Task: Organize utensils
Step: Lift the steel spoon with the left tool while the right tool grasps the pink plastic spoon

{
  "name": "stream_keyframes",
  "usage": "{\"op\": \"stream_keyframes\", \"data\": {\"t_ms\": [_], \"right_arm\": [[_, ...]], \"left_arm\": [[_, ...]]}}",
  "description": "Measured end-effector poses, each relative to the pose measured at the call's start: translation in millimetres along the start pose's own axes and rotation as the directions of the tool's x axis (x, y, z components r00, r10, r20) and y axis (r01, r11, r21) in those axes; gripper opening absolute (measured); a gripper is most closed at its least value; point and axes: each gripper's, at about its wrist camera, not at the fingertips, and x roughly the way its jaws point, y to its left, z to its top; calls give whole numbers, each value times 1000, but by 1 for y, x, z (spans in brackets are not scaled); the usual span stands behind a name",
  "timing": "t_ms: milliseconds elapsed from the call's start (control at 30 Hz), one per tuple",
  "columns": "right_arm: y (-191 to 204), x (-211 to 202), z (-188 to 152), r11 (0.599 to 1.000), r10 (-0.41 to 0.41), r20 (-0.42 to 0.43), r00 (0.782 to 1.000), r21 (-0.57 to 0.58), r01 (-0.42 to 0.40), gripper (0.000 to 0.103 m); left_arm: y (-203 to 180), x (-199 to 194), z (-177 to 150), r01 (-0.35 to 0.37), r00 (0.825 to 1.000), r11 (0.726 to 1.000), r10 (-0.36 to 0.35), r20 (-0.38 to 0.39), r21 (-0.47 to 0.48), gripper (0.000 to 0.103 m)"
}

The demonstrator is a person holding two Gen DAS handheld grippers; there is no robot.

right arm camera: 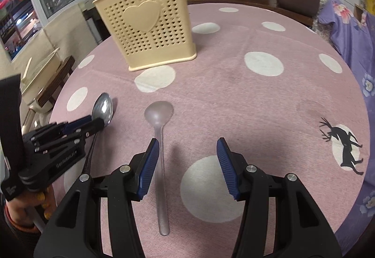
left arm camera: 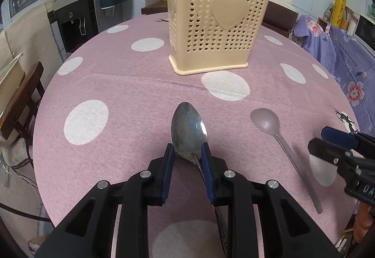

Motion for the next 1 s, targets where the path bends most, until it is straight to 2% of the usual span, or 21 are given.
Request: {"op": "stream_keyframes", "data": {"t_ms": [100, 300, 433, 533, 700, 767, 833, 1000], "right_arm": [[6, 5, 0, 999, 21, -24, 999, -26, -22, 52], [25, 22, 3, 994, -11, -58, 998, -108, 4, 52], [36, 32, 9, 989, -37, -68, 997, -145, 26, 52], [41, 39, 15, 987, -48, -76, 996, -158, 35, 52], [51, 51, 26, 980, -76, -74, 994, -188, 61, 51], [52, 54, 29, 980, -76, -69, 995, -190, 61, 49], [52, 55, 33, 980, -78, -66, 995, -188, 64, 38], [50, 55, 34, 980, -71, -72, 995, -189, 56, 37]], "left_arm": [[3, 1, 2, 12, 1000, 1000, -12, -4, -11, 24], [7, -6, -1, 46, 999, 998, -46, 12, -36, 25], [13, -13, -3, 41, 999, 998, -40, 23, -53, 37], [22, -15, -5, 42, 999, 994, -40, 20, -97, 38], [26, -15, -5, 29, 999, 993, -27, 19, -111, 39], [26, -15, -4, 29, 999, 993, -27, 19, -111, 41], [25, -15, -4, 30, 999, 994, -28, 18, -107, 44], [18, -13, -1, 36, 999, 995, -34, 16, -93, 50]]}}
